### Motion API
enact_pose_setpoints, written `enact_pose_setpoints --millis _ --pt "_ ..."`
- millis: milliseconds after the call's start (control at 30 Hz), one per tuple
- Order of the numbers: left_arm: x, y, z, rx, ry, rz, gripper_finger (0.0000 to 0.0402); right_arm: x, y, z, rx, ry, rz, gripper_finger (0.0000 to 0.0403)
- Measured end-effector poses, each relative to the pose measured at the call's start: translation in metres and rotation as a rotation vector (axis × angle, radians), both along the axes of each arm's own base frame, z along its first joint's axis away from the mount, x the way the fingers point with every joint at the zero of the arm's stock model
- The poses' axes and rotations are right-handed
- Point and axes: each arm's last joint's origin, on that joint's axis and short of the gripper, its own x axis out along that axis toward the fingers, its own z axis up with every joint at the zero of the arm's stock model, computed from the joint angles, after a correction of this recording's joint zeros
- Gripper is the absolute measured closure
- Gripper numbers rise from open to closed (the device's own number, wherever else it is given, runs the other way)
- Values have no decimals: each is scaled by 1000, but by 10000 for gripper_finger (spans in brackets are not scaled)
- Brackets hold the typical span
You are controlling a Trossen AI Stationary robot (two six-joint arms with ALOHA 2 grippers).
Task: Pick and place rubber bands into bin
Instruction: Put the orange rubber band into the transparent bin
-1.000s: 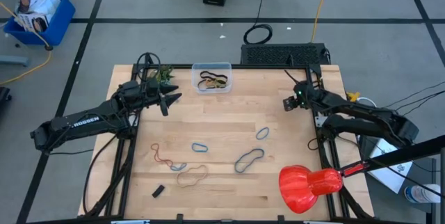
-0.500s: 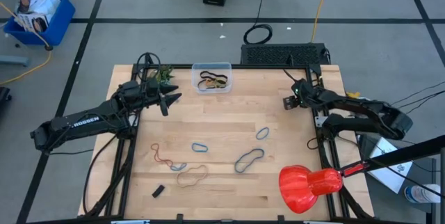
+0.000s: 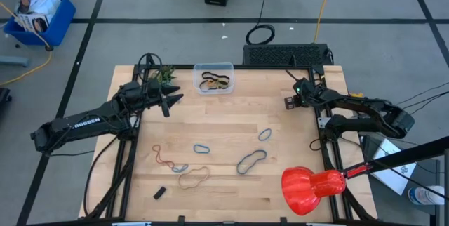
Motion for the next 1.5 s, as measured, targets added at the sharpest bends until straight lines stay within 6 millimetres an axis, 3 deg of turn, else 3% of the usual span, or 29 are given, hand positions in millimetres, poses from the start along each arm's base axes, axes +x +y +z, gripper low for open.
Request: enact_pose_setpoints --millis 233,433,600,933,1100,1233,1500 --pt "0 0 0 0 0 0 188 0 0 0 3 5 3 398" --pt "0 0 0 -1 0 0 188 0 -1 2 -24 -3 9 401" --pt "0 0 0 0 0 0 188 8 -3 12 -63 -194 71 402" --pt "0 0 0 2 0 0 188 36 -21 78 -535 -791 223 402" --pt "0 0 0 3 -1 -1 188 43 -18 112 -759 -1036 329 403" --pt "0 0 0 3 -2 0 188 53 -19 136 -782 -1057 377 403" --pt "0 0 0 3 -2 0 188 102 -30 182 -734 -837 574 403"
